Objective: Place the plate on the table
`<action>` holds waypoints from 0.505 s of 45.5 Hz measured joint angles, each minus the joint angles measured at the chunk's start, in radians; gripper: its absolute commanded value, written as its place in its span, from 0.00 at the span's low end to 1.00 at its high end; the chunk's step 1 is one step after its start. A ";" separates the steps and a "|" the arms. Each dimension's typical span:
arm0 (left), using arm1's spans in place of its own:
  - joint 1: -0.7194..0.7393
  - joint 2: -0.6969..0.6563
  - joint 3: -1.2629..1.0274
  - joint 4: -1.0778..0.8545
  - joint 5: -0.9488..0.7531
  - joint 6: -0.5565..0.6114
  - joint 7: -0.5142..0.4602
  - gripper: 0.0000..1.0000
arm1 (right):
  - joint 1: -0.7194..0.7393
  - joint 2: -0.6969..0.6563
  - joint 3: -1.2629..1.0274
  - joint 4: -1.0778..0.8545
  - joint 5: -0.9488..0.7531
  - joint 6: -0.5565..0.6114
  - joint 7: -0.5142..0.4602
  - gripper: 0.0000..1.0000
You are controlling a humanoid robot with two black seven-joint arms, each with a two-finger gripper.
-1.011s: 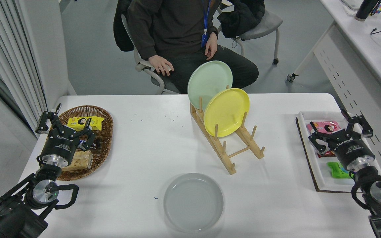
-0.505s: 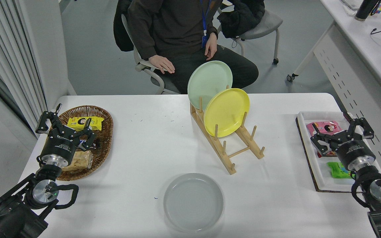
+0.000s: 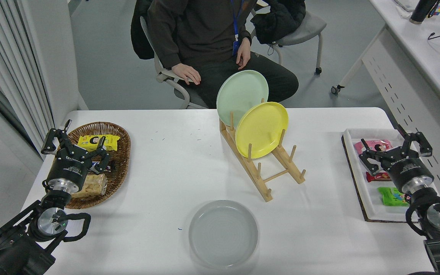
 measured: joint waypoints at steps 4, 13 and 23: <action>0.000 0.000 0.000 0.000 0.000 0.000 0.000 0.98 | 0.003 0.000 0.000 -0.001 0.000 0.007 0.000 0.99; 0.000 0.000 0.000 0.000 0.000 0.000 0.000 0.98 | 0.006 0.000 0.000 -0.001 0.001 0.013 0.001 0.99; 0.000 0.000 0.000 0.000 0.000 0.000 0.000 0.98 | 0.008 0.000 0.002 -0.002 0.002 0.016 0.001 0.99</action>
